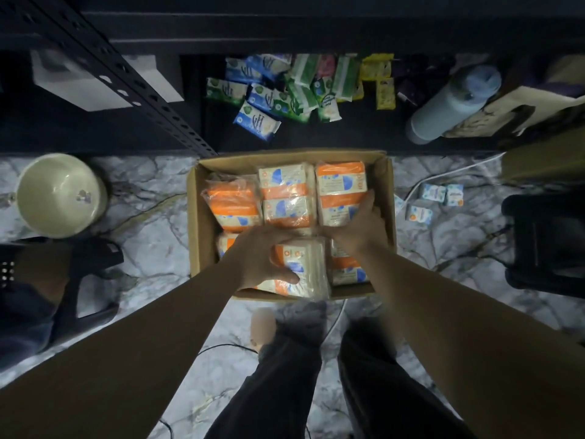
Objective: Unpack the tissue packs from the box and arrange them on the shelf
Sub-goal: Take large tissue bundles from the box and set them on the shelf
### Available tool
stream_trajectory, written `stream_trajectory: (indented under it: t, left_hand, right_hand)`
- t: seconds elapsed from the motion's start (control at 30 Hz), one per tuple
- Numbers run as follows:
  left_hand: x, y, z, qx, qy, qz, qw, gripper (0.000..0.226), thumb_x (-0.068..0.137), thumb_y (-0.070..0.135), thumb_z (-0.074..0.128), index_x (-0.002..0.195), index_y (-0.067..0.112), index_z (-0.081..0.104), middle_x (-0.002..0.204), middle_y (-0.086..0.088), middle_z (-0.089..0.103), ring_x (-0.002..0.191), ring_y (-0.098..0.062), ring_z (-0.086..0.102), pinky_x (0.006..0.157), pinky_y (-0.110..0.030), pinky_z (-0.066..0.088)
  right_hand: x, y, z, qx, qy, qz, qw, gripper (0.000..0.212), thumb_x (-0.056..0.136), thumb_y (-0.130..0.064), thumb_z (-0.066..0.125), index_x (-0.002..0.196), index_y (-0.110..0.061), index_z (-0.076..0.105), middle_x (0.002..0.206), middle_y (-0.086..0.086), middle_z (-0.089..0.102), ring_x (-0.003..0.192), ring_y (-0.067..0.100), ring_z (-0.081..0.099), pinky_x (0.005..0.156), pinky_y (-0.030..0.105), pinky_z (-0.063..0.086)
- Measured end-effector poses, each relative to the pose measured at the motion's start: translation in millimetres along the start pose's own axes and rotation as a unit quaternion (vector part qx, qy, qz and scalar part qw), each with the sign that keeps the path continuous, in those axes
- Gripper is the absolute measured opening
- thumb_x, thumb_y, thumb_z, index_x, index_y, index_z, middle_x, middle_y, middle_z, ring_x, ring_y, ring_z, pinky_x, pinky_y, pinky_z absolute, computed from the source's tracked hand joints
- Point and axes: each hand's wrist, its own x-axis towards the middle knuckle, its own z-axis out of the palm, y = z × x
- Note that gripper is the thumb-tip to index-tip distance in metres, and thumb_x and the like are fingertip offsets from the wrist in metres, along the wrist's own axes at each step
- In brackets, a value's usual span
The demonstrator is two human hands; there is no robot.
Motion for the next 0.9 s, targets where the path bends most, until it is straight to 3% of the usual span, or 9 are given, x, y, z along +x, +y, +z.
stream_trajectory:
  t: [0.13,0.23,0.3,0.43,0.53,0.7,0.8,0.83,0.9]
  left_hand:
    - [-4,-8,-2,-0.025,0.027,0.021,0.999,0.078,0.075,0.031,0.091,0.144,0.019,0.057,0.135,0.002,0.058,0.128,-0.025,0.056,0.099,-0.026,0.038]
    - [-11,-12,-6,-0.057,0.102,0.044,0.992,0.07,0.068,0.039,0.094,0.132,0.032,0.066,0.114,0.024,0.058,0.104,-0.002,0.06,0.09,-0.018,0.045]
    - [-20,-7,-17,-0.129,0.138,0.029,0.982,0.057,0.066,0.038,0.097,0.115,0.035,0.069,0.11,0.021,0.065,0.1,0.005,0.061,0.087,-0.013,0.046]
    - [-51,27,-52,-0.253,0.171,0.03,0.952,0.057,0.057,0.045,0.097,0.109,0.043,0.074,0.113,0.011,0.075,0.108,-0.015,0.071,0.097,-0.049,0.057]
    - [-90,63,-84,-0.272,0.192,0.056,0.942,0.04,0.068,0.024,0.096,0.1,0.037,0.075,0.099,0.015,0.079,0.095,-0.01,0.075,0.086,-0.04,0.059]
    - [-171,130,-141,-0.295,0.219,0.118,0.923,0.042,0.073,0.003,0.091,0.103,0.027,0.073,0.093,0.01,0.079,0.085,-0.005,0.075,0.072,-0.021,0.058]
    - [-223,172,-177,-0.295,0.239,0.165,0.91,0.042,0.072,0.01,0.091,0.11,0.019,0.073,0.1,0.0,0.08,0.091,-0.015,0.077,0.076,-0.029,0.062]
    - [-243,187,-189,-0.293,0.243,0.184,0.906,0.045,0.073,0.014,0.092,0.113,0.018,0.073,0.103,-0.001,0.08,0.093,-0.017,0.078,0.078,-0.032,0.063]
    - [-276,216,-212,-0.291,0.268,0.224,0.891,0.046,0.074,0.017,0.091,0.115,0.017,0.072,0.103,-0.001,0.079,0.093,-0.017,0.078,0.078,-0.033,0.063]
  right_hand:
    - [-7,-1,-3,0.008,0.047,-0.038,0.998,0.14,0.052,-0.074,0.084,0.159,-0.027,0.006,0.147,0.013,0.045,0.132,0.036,0.05,0.105,0.057,0.047]
    - [-27,1,-17,0.02,0.095,-0.083,0.992,0.136,0.051,-0.085,0.072,0.158,-0.024,0.013,0.141,0.012,0.05,0.124,0.034,0.056,0.099,0.052,0.053]
    - [-46,0,-34,0.06,0.116,-0.128,0.983,0.129,0.053,-0.085,0.066,0.158,-0.027,0.017,0.145,0.01,0.05,0.125,0.031,0.057,0.097,0.047,0.056]
    - [-87,-9,-86,0.12,0.131,-0.173,0.969,0.113,0.055,-0.068,0.08,0.152,-0.034,0.033,0.131,0.0,0.06,0.119,0.02,0.056,0.091,0.047,0.057]
    - [-123,-20,-137,0.139,0.137,-0.167,0.967,0.108,0.053,-0.061,0.085,0.147,-0.033,0.04,0.119,-0.004,0.061,0.113,0.018,0.058,0.089,0.048,0.056]
    - [-210,-51,-245,0.184,0.177,-0.207,0.944,0.096,0.058,-0.053,0.09,0.142,-0.042,0.044,0.119,-0.011,0.062,0.109,0.012,0.062,0.089,0.045,0.057]
    - [-271,-73,-308,0.229,0.216,-0.25,0.916,0.079,0.06,-0.035,0.097,0.122,-0.048,0.051,0.112,-0.024,0.064,0.1,-0.003,0.064,0.082,0.024,0.055]
    - [-292,-80,-327,0.245,0.231,-0.261,0.905,0.081,0.059,-0.032,0.098,0.119,-0.053,0.048,0.113,-0.028,0.063,0.1,-0.007,0.063,0.079,0.017,0.052]
    - [-330,-95,-362,0.275,0.253,-0.269,0.888,0.093,0.057,-0.033,0.099,0.122,-0.057,0.038,0.118,-0.026,0.06,0.103,-0.007,0.062,0.079,0.017,0.049]
